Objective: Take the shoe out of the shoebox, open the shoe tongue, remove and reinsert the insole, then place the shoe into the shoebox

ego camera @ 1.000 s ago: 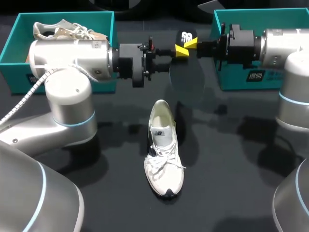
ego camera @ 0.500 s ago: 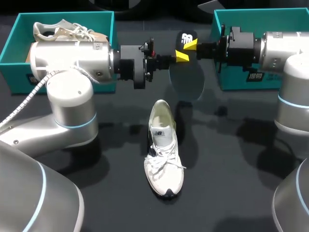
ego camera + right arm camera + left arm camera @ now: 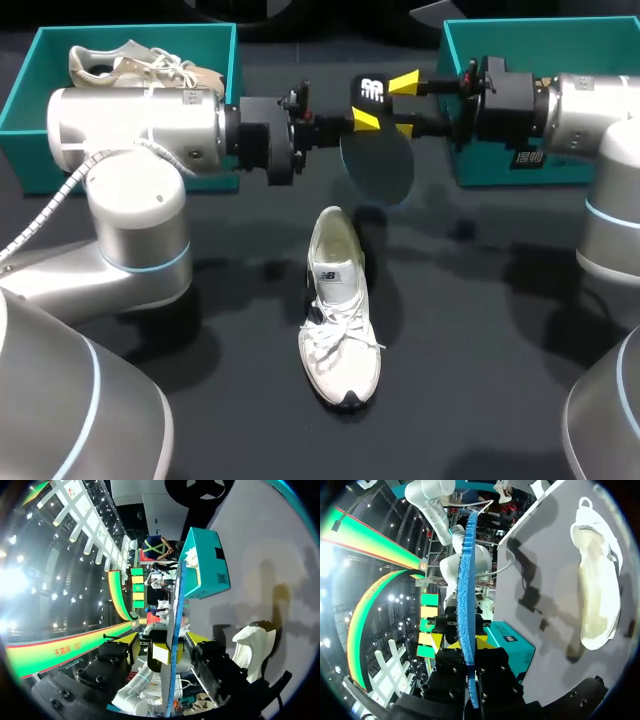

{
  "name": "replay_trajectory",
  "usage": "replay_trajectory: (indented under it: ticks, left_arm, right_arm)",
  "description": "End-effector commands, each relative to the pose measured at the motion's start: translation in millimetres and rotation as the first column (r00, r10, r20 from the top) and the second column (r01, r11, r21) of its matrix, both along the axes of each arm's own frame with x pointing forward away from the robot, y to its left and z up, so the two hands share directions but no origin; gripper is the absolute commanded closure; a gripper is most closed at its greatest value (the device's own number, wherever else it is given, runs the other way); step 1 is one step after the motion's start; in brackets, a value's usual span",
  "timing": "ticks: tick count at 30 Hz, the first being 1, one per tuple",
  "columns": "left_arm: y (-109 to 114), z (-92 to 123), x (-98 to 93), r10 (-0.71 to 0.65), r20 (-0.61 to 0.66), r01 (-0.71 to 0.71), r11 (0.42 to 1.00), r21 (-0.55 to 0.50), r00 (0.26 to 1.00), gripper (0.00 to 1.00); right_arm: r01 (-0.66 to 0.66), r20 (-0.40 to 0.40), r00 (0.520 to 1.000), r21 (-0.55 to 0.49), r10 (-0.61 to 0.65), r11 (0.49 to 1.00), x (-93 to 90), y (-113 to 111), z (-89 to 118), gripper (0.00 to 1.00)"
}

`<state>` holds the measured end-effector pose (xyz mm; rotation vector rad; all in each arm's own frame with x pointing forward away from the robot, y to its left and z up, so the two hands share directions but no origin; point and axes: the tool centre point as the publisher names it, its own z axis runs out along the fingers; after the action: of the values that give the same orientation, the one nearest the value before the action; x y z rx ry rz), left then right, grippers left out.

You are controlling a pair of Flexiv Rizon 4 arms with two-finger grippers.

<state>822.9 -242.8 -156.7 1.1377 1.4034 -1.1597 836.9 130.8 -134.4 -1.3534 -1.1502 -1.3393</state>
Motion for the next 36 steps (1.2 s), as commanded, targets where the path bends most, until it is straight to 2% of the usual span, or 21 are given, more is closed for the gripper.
replay_trajectory:
  ticks: [1,6,8,9,21,23,26,29,30,31,36]
  left_arm:
    - [24,2,-14.1,-0.007,-0.073,0.005,0.999,-0.033,0.997,1.0]
    - [36,2,-23.2,-0.092,-0.291,0.057,0.99,-0.128,0.952,1.0]
    - [40,3,-28.6,-0.081,-0.339,0.052,0.994,-0.095,0.937,1.0]
    - [41,6,-32.9,-0.083,-0.302,0.072,0.996,-0.049,0.95,1.0]
    - [41,6,-32.9,-0.083,-0.302,0.072,0.996,-0.049,0.95,1.0]
    - [39,7,-33.2,-0.08,-0.451,0.049,0.996,-0.081,0.889,1.0]
    - [44,6,-32.6,-0.064,-0.688,0.0,0.996,-0.093,0.722,1.0]
    - [51,8,-35.0,-0.09,-0.899,-0.05,0.991,-0.123,0.428,1.0]
    - [53,9,-35.4,-0.125,-0.944,-0.05,0.988,-0.147,0.305,1.0]
    - [55,10,-36.2,-0.141,-0.959,-0.045,0.987,-0.156,0.247,1.0]
    - [57,12,-39.9,-0.141,-0.961,-0.027,0.988,-0.151,0.237,1.0]
  right_arm:
    - [-0.009,0.024,1.0,0.003,0.009,1.0,-15.6,-20,5,0.0]
    - [-0.009,0.036,0.999,0.007,0.009,1.0,-18.2,-24,5,0.0]
    - [-0.009,0.036,0.999,0.007,0.009,1.0,-18.2,-24,5,0.0]
    - [-0.009,0.036,0.999,0.007,0.009,1.0,-18.2,-24,5,0.0]
    - [-0.009,0.036,0.999,0.007,0.009,1.0,-18.2,-24,5,0.0]
    - [-0.009,0.036,0.999,0.007,0.009,1.0,-18.2,-24,5,0.0]
    - [-0.009,0.036,0.999,0.007,0.009,1.0,-18.2,-24,5,0.0]
    - [-0.009,0.036,0.999,0.007,0.009,1.0,-18.2,-24,5,0.0]
    - [-0.009,0.036,0.999,0.007,0.009,1.0,-18.2,-24,5,0.0]
    - [-0.009,0.036,0.999,0.007,0.009,1.0,-18.2,-24,5,0.0]
    - [-0.009,0.036,0.999,0.007,0.009,1.0,-18.2,-24,5,0.0]
